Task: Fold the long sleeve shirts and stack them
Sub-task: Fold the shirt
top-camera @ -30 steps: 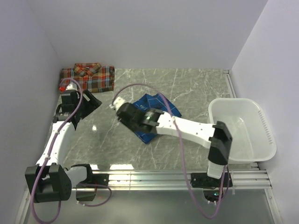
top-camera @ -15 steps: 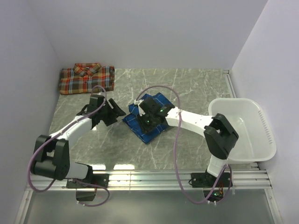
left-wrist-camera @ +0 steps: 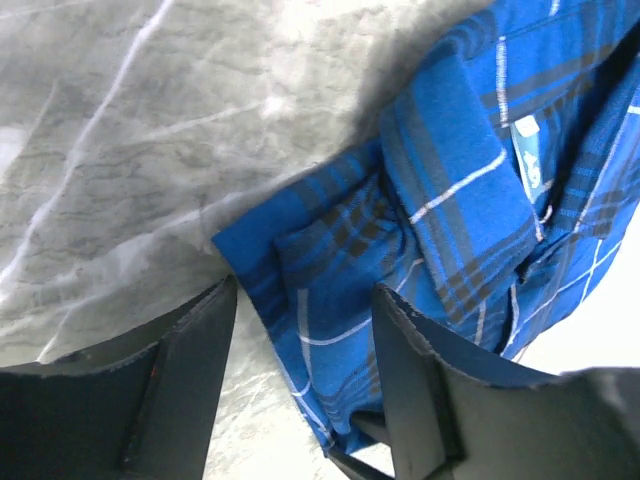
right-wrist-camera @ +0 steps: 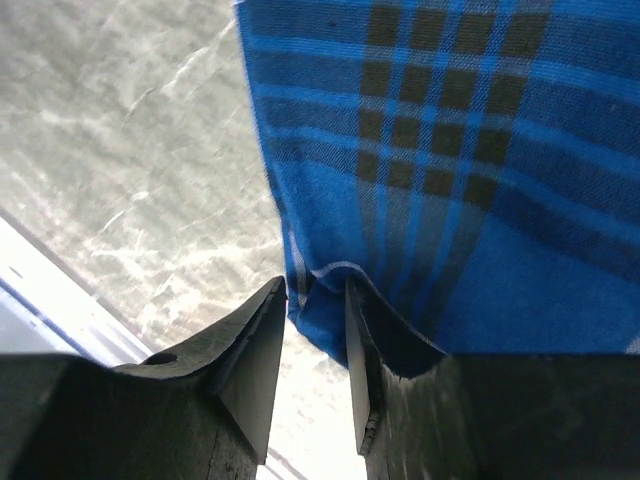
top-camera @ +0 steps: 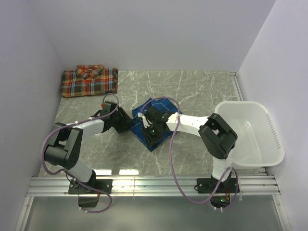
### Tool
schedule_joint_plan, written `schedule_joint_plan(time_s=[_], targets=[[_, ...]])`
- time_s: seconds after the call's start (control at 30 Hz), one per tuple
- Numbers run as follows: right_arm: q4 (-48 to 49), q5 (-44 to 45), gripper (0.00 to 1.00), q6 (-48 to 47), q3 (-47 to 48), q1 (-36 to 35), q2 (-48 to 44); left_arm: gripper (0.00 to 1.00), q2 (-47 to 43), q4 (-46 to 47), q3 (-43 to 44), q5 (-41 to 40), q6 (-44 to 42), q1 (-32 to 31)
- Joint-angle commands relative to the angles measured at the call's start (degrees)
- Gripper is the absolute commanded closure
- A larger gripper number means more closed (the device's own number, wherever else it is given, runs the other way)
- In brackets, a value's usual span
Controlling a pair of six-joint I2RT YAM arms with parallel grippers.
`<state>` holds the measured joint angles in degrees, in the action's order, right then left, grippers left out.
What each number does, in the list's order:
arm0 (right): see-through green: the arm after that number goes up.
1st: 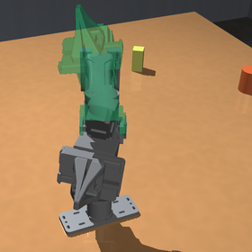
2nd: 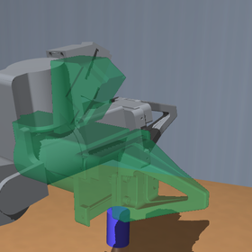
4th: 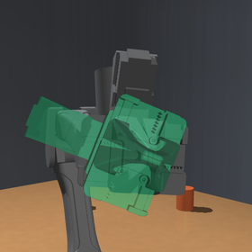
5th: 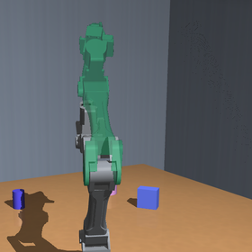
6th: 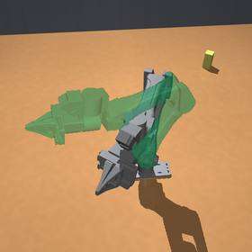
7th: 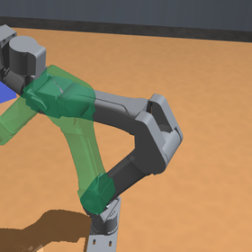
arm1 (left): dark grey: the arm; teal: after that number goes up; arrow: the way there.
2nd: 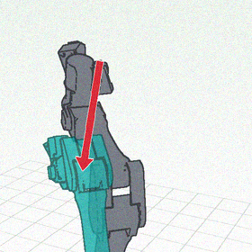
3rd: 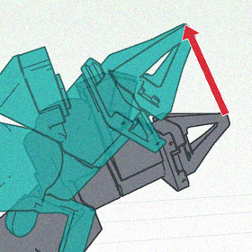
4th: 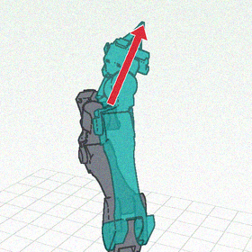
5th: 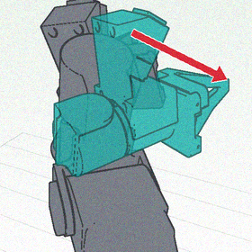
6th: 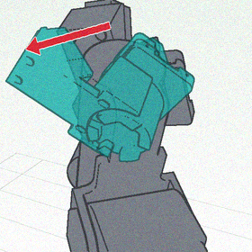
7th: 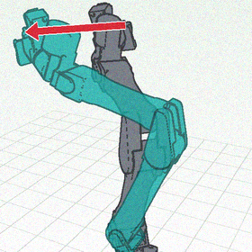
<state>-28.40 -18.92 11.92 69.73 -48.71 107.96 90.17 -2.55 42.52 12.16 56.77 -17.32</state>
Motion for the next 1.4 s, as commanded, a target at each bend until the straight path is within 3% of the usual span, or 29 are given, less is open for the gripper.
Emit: schedule_joint_plan(time_s=[0.0, 0.23, 0.33, 0.47, 0.7, 1.07, 1.27, 1.37], targets=[[0.88, -0.43, 0.62, -1.9, -0.56, 0.02, -6.26, 0.4, 0.09, 4.04, -1.04, -1.88, 1.32, -0.17], [8.62, 7.92, 0.55, -1.11, 1.27, -0.25, -13.3, 0.39, -5.17, 2.72, -2.88, -4.16, 0.09, -0.17], [10.91, 12.14, 0.52, -1.64, 4.7, -0.68, -10.69, 0.35, -9.03, 0.35, -4.73, -7.24, -0.08, 0.27], [10.21, 15.48, 0.49, -3.13, 11.73, -1.73, -4.44, 0.37, -11.51, 0.7, -7.19, -6.8, -0.17, 2.64], [10.3, 20.94, 0.47, -5.07, 21.31, -3.85, 5.75, 0.45, -5.99, -0.09, -5.0, -6.1, -2.81, 3.17], [10.65, 25.94, 0.47, -4.45, 25.1, -4.55, 13.85, 0.55, 0.62, 2.11, -4.03, -4.16, -2.9, 3.17], [12.14, 26.74, 0.58, -3.92, 23.87, -4.55, 15.0, 0.66, 2.73, 4.39, -4.73, -3.73, -2.46, 3.17], [12.32, 25.69, 0.7, -4.01, 23.61, -4.73, 15.26, 0.72, 3.7, 5.18, -5.43, -3.11, -2.28, 3.08]])
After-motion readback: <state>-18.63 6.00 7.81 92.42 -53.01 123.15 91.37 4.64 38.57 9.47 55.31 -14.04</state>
